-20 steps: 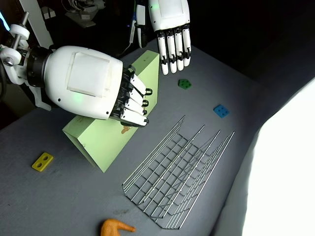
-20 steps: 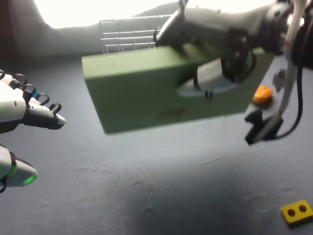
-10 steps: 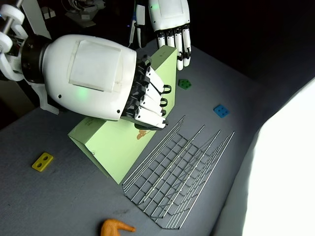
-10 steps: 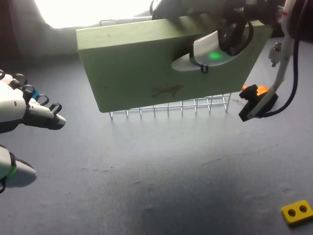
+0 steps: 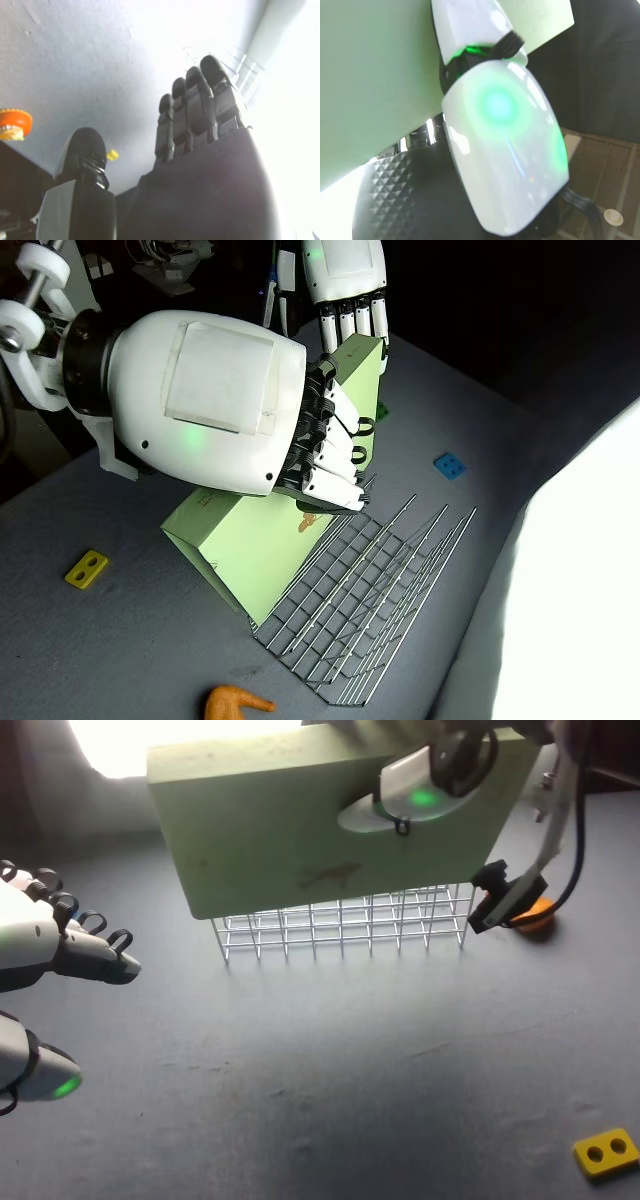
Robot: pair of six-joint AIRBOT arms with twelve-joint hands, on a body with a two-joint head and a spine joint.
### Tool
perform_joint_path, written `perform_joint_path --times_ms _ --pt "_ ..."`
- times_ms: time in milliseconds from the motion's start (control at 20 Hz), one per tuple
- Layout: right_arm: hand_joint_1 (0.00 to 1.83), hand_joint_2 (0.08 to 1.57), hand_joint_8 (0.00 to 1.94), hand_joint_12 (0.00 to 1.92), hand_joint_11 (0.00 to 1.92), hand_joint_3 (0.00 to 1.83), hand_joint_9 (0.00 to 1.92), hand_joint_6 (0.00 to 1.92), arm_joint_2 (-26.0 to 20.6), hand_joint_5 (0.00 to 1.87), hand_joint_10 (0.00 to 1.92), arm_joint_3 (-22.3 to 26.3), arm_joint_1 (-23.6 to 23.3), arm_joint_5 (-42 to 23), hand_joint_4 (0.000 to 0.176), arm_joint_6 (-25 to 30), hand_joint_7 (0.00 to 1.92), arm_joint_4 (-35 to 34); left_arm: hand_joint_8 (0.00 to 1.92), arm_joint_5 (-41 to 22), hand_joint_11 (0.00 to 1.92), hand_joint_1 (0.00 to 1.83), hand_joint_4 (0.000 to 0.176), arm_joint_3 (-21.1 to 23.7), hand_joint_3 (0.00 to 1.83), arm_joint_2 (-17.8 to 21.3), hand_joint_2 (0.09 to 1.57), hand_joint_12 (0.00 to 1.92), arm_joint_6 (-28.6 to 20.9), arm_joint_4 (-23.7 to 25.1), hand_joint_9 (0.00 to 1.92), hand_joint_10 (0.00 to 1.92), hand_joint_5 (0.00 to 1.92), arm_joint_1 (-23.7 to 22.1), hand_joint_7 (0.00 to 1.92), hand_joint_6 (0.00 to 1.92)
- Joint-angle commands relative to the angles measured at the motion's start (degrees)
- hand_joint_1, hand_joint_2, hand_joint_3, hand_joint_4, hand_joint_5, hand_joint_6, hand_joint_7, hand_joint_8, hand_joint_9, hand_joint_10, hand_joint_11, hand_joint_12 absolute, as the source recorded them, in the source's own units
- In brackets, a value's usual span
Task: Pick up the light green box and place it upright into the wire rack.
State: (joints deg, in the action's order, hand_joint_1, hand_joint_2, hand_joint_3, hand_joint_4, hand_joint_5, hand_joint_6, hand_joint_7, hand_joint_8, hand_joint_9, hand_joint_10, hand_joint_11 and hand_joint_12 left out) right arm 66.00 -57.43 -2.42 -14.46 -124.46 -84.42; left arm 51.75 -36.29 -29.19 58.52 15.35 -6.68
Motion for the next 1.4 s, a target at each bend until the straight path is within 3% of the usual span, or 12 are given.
perform_joint_path --times_ms 0,700,750,1150,1350 --pt "1.37 1.15 1.18 1.83 0.48 0.0 0.73 0.94 0.02 0.93 1.46 -0.51 -1.3 -1.09 0.0 0.49 0.93 1.52 0.0 -3.7 0.0 0.35 0.01 -0.03 0.0 -0.02 1.28 0.59 0.26 1.36 0.2 0.0 0.17 -0.62 0.21 0.0" --pt "1.36 1.15 1.19 1.83 0.51 0.0 0.75 0.91 4.33 0.94 1.46 -5.24 0.0 -3.66 0.0 2.05 0.92 0.93 0.0 -3.72 0.0 0.33 0.018 -0.08 0.0 -0.33 1.28 0.62 0.37 1.15 0.2 0.0 0.19 -0.65 0.21 0.0" --pt "1.36 1.16 1.21 1.79 0.51 0.0 0.76 0.97 4.59 0.89 1.49 -5.61 0.3 -3.87 0.0 2.09 0.89 0.9 0.0 -3.72 0.0 0.35 0.01 -0.08 0.0 -0.33 1.27 0.59 0.37 1.15 0.2 0.0 0.19 -0.65 0.23 0.01" --pt "1.36 1.16 1.2 1.78 0.48 0.0 0.75 0.96 5.83 0.91 1.46 -6.93 1.45 -4.43 0.0 2.48 0.9 1.27 0.0 -3.73 0.0 0.35 0.004 -0.03 0.0 -0.33 1.27 0.63 0.37 1.15 0.21 0.0 0.2 -0.65 0.24 0.0" --pt "1.36 1.16 1.19 1.76 0.5 0.0 0.77 0.97 6.08 0.9 1.45 -7.33 1.65 -4.96 0.0 6.84 0.9 6.7 0.0 -3.73 0.0 0.35 0.0 -0.02 0.0 -0.33 1.27 0.65 0.37 1.15 0.21 0.0 0.2 -0.65 0.26 0.0"
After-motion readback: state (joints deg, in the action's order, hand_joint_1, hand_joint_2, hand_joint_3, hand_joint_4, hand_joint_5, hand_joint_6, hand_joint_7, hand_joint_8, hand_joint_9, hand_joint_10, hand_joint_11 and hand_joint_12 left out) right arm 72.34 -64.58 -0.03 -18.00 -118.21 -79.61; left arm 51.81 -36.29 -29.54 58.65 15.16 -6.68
